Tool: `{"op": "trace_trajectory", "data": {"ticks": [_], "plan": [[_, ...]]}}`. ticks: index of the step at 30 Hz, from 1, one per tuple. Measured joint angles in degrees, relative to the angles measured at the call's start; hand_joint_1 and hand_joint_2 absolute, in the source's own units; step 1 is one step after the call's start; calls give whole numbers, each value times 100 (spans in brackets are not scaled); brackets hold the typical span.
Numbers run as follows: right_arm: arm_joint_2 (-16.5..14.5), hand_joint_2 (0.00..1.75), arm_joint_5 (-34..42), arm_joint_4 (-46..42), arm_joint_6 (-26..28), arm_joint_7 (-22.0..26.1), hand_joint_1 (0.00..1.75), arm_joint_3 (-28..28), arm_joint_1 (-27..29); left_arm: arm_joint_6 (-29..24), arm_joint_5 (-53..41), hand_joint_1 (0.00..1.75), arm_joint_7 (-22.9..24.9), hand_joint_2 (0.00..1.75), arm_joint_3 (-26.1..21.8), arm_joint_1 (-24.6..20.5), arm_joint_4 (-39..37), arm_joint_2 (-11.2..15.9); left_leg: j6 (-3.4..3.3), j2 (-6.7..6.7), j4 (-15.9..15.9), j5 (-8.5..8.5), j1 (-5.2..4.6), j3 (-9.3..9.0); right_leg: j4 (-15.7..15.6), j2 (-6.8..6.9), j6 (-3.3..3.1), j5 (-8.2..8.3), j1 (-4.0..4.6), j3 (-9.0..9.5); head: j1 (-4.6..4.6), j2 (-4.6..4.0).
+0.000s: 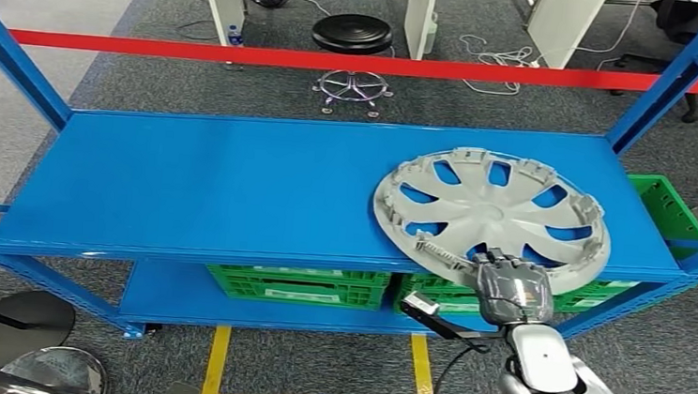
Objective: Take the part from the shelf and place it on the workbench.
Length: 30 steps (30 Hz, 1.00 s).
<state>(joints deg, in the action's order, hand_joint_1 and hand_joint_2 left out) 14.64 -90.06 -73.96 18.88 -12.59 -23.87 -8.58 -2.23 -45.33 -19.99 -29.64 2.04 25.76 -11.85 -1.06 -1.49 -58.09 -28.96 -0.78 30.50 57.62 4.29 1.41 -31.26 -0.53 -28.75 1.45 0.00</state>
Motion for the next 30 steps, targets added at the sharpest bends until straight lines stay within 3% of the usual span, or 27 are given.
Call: {"op": "trace_trajectory", "data": {"ticks": [12,19,30], "plan": [[1,175,-4,13,-13,61,175,-53,-21,151,-6,0,-227,0,-2,-14,-6,9,0,0,0,0,0,1,0,-1,0,0,0,-1,0,-1],[89,175,1,-299,909,-456,175,-235,-36,400,71,0,-586,0,-9,-56,-222,104,0,0,0,0,0,1,0,-1,0,0,0,-1,1,-1],[269,175,1,-868,964,-626,175,-508,-58,358,37,0,-626,0,-9,-96,-411,172,0,0,0,0,0,2,0,0,0,0,0,-1,0,-1]]}}
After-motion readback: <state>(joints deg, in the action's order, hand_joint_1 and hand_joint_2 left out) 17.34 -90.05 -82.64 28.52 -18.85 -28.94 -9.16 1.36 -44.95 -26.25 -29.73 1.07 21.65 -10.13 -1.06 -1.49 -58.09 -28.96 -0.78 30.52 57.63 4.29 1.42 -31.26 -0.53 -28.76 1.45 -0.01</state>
